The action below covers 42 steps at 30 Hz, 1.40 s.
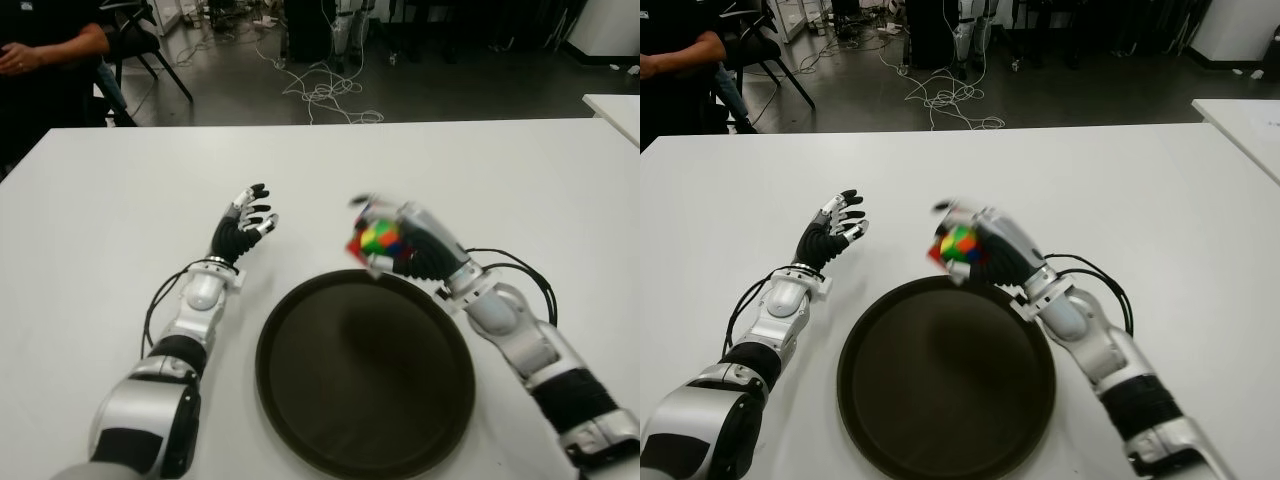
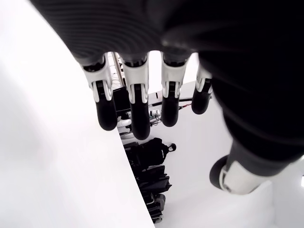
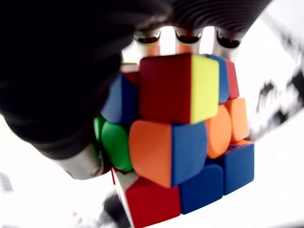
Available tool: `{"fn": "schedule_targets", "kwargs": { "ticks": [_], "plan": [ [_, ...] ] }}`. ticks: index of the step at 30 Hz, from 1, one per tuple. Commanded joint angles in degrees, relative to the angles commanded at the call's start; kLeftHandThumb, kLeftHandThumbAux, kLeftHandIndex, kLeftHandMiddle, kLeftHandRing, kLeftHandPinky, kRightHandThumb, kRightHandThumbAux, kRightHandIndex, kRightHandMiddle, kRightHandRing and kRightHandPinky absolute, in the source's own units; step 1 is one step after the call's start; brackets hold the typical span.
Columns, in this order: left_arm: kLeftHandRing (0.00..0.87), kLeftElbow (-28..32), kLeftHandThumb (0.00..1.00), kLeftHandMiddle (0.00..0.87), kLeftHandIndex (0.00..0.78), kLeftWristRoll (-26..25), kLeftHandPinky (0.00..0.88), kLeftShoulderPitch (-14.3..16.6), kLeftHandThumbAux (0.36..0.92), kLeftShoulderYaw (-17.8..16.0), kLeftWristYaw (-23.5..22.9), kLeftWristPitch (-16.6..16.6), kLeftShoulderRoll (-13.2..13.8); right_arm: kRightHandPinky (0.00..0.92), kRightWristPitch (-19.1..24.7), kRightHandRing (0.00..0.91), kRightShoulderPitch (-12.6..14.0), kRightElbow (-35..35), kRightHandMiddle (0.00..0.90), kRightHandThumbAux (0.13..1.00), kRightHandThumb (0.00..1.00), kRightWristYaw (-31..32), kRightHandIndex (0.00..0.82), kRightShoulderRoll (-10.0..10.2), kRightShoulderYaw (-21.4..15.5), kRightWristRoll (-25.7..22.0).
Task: Pick up the Rubik's Cube and put it in the plate
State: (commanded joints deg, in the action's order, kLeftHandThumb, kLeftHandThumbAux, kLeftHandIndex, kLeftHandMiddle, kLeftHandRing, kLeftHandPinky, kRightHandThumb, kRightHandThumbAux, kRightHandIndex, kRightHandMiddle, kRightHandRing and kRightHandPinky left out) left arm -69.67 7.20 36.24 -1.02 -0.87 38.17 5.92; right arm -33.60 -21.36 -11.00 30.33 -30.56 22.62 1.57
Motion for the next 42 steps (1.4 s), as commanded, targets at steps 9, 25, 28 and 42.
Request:
{"fn": "schedule_targets", "kwargs": {
  "ticks": [9, 25, 28, 42],
  "plan": [
    [0.166, 0.03, 0.060, 0.153, 0.105, -0.29, 0.161, -0.01, 0.658, -0.15, -0.20, -0.48, -0.05, 0.640, 7.29, 0.676, -0.68, 1.47, 0.678, 0.730, 0.691, 15.89, 0.431, -0.70, -2.17, -13.52],
    [0.194, 0.01, 0.097, 0.174, 0.117, -0.02, 0.207, 0.08, 0.649, -0.04, 0.07, -0.46, 0.10, 0.623, 21.57, 0.659, -2.98, -0.79, 0.663, 0.725, 0.691, 34.81, 0.432, 2.48, -8.23, -27.59],
    [0.194, 0.06, 0.103, 0.172, 0.118, -0.01, 0.208, 0.04, 0.655, -0.03, 0.09, -0.34, 0.11, 0.618, 21.84, 0.659, -2.82, -0.48, 0.664, 0.725, 0.691, 34.17, 0.432, 2.78, -9.08, -25.78],
    [0.182, 0.08, 0.086, 0.158, 0.101, -0.28, 0.170, -0.05, 0.634, -0.20, -0.18, -0.44, 0.13, 0.646, 16.26, 0.684, -2.00, -0.27, 0.693, 0.728, 0.688, 29.58, 0.432, 4.47, -10.10, -15.26]
  ]
}}
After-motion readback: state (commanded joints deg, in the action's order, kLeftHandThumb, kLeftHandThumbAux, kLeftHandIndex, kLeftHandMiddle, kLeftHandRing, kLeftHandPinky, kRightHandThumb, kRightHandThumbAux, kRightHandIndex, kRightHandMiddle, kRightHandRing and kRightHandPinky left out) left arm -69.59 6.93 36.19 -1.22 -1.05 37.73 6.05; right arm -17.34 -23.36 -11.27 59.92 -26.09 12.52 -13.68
